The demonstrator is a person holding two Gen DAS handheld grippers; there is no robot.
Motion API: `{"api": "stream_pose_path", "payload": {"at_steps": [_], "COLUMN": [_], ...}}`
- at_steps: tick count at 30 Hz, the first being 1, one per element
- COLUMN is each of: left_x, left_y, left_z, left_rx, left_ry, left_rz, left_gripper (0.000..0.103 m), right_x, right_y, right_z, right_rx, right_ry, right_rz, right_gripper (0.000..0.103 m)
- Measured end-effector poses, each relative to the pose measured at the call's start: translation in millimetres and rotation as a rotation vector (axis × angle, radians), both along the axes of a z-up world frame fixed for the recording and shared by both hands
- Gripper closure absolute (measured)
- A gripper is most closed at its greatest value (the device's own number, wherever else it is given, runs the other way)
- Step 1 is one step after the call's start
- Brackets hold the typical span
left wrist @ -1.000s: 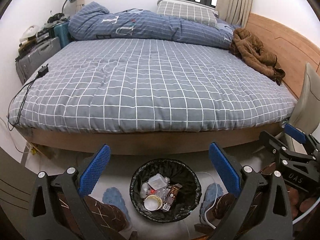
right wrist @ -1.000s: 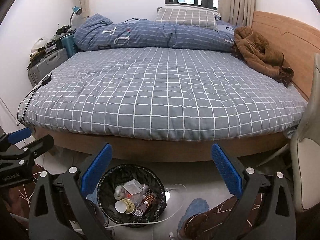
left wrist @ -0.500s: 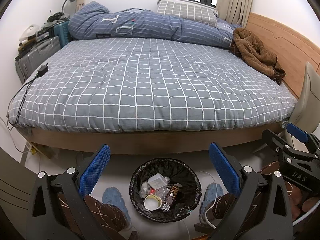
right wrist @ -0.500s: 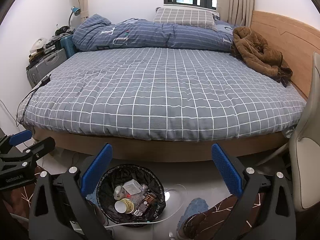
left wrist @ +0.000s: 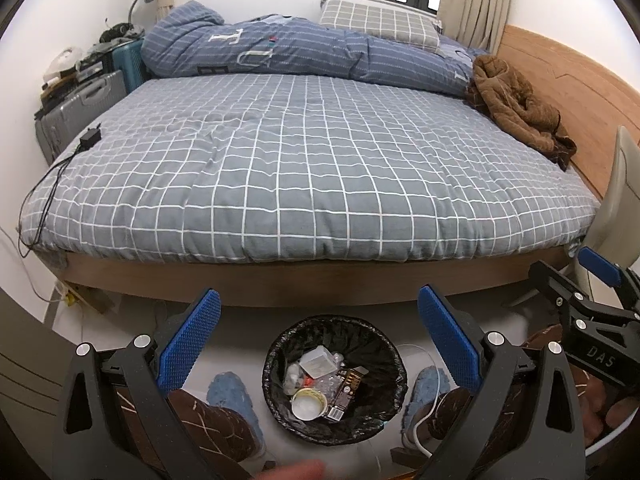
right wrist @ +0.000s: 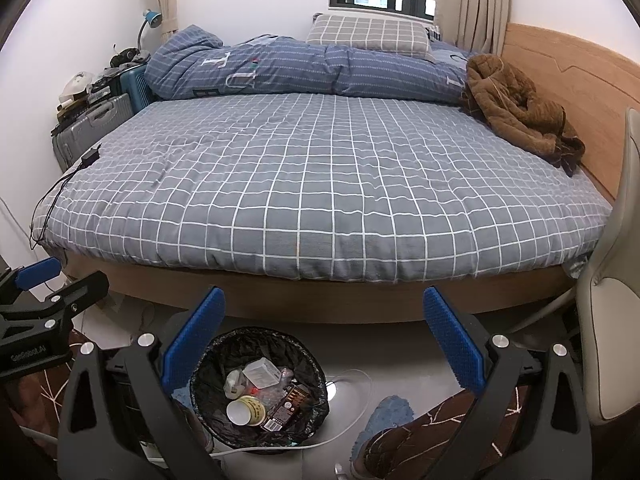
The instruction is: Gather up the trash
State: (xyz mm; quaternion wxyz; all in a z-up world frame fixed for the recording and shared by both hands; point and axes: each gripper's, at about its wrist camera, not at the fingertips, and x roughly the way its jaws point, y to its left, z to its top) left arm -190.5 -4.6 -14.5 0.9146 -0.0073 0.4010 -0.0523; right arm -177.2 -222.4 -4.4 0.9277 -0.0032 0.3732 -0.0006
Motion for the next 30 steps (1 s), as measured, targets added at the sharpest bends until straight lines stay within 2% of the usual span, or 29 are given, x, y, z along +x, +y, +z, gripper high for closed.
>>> {"api": "stream_pose_path", "payload": {"at_steps": [5,16,30], "left_x": [0.7,-1.1,-0.4], "left_y": [2.4,-3.1,3.1], "left_z": [-0.7,-0.9,-1.3], "left_rx": [-0.004,0.023,0.01], "left_ry": [0.001,-0.007,0.0], "left_rz": [0.02,-0.008,0.019], "left_gripper": [0.006,0.006,0.006], "right_x": [-0.2,0.1,0.9], "right_y": [0.5,1.1,2.5], "right_z": [-0.6,-0.1,-0.8], "right_rx": [0.0,0.0,0.002], "right_ry": [0.0,0.0,0.0], "right_rz": [0.0,0.0,0.006], "right_gripper": [0.008,0.008,0.008]}}
